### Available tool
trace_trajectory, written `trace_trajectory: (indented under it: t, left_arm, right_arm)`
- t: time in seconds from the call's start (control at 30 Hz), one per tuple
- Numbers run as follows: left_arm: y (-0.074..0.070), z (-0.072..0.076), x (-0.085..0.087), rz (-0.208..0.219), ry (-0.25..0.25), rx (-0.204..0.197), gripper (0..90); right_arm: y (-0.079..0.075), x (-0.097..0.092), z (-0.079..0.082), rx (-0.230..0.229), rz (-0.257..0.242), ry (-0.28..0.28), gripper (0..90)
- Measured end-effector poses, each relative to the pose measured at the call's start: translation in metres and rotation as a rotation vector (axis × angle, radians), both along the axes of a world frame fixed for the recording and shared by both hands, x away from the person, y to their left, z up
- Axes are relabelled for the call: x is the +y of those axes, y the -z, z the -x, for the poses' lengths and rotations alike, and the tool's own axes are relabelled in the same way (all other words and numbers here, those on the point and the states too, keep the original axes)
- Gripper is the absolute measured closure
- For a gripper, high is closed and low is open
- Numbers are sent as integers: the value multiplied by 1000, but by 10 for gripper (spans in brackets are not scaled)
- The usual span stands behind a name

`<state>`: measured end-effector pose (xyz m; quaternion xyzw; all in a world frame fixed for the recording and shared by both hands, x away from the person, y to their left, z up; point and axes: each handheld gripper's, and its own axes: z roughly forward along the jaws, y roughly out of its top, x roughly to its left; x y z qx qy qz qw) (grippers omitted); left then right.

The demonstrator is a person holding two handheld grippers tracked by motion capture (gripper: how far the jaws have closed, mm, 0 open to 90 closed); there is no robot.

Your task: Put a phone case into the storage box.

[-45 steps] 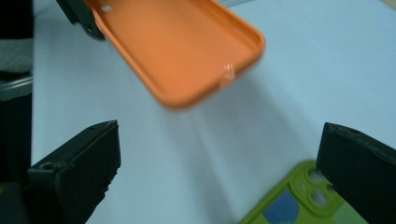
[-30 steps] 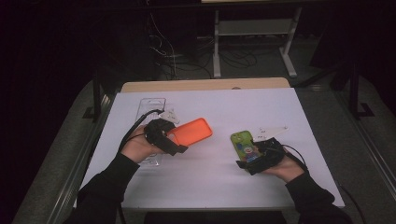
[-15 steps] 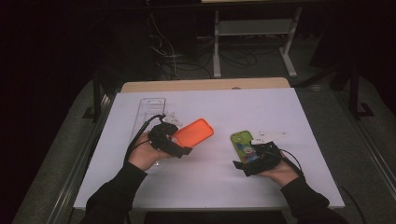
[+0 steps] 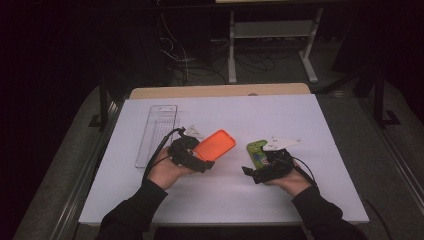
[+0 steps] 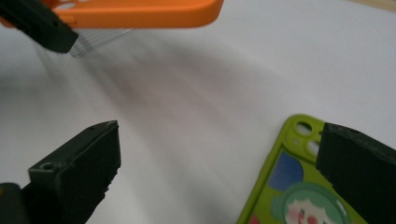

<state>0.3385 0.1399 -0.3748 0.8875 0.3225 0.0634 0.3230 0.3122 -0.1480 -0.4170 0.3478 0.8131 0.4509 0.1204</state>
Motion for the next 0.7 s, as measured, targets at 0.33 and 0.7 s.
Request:
trace_trajectory:
  t: [0.33,0.7]
  left_arm:
    - [1,-3,1,-23,4,-4,159]
    - [5,-3,-1,-37,24,2,159]
  right_arm:
    - [-4,22,-21,-40,-31,-13,0]
    - [-3,26,-23,-103,18,-14,0]
